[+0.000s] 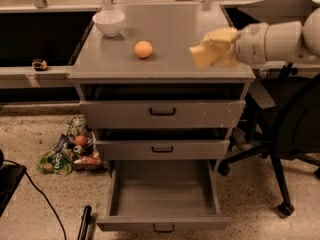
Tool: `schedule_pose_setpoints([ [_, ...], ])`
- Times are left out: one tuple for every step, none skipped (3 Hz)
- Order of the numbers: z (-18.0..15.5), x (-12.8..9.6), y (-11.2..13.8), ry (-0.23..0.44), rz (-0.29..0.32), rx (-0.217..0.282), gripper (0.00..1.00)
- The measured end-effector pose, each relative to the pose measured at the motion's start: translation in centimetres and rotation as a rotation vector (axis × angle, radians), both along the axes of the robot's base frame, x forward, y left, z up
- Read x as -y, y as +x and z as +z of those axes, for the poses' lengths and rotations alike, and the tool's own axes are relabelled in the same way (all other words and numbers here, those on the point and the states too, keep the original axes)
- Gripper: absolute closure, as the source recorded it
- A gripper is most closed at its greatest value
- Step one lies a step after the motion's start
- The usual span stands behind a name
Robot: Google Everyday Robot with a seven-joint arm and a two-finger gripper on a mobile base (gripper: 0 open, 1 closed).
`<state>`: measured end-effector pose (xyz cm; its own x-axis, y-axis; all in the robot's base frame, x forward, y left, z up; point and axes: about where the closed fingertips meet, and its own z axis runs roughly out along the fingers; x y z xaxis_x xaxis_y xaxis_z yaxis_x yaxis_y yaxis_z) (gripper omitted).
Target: Pick sponge from bottom drawer and place on counter
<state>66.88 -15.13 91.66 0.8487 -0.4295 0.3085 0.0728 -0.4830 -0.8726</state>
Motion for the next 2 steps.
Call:
schedule_pose_setpoints([
  [4.9, 0.0, 3.3, 0.08, -0.018, 0.033, 1.0],
  [6.8, -0.2, 6.7, 0.186, -0.058, 0.005, 1.0],
])
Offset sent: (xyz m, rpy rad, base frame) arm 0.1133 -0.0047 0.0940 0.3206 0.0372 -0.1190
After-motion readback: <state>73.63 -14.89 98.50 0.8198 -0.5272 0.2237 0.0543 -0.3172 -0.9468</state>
